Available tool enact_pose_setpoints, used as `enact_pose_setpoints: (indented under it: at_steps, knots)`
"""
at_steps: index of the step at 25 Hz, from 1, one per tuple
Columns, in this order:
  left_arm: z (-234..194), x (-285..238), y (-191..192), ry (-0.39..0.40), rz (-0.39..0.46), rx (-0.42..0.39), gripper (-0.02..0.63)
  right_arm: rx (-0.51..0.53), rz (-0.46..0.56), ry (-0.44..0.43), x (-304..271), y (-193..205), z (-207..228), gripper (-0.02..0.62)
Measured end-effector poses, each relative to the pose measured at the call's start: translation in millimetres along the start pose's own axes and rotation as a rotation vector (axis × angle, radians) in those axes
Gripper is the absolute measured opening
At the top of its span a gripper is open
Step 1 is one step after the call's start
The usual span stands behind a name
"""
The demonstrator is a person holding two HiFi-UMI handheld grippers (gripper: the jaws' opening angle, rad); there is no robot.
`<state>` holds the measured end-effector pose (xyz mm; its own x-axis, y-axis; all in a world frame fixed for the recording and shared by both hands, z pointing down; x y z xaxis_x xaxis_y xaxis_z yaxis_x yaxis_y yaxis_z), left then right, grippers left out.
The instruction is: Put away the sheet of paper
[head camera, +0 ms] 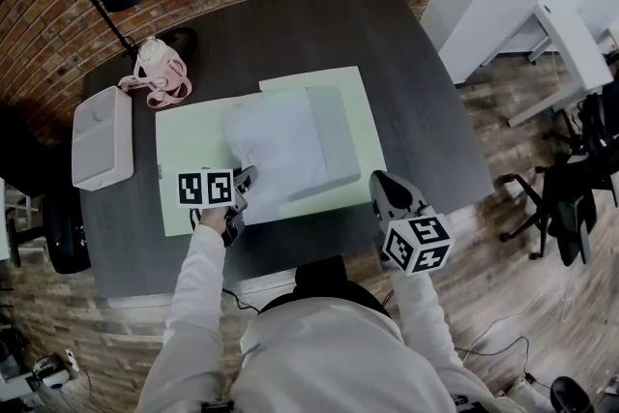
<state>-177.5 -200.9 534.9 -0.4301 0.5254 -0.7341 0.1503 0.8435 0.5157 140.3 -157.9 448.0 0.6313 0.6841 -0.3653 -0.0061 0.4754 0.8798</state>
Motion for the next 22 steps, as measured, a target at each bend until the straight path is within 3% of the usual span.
enact_pose_setpoints:
  at_steps: [22]
  knots:
    - [55.2, -42.8, -5.4, 0.087, -0.001, 0.024, 0.017, 0.000, -0.006, 0.019, 0.5, -3.4, 9.7, 0.028]
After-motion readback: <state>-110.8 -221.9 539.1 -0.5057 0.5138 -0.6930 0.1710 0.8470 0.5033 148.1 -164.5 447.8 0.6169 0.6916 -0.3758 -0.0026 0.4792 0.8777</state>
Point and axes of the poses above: the fingertips, and each gripper's own axes: x backward along the fingers, z to its right, y out of its underside, the point moved 7 cm from there along x, backward along the fingers, and after that the axes turned 9 degrees about -y, right-handed, at the moved point
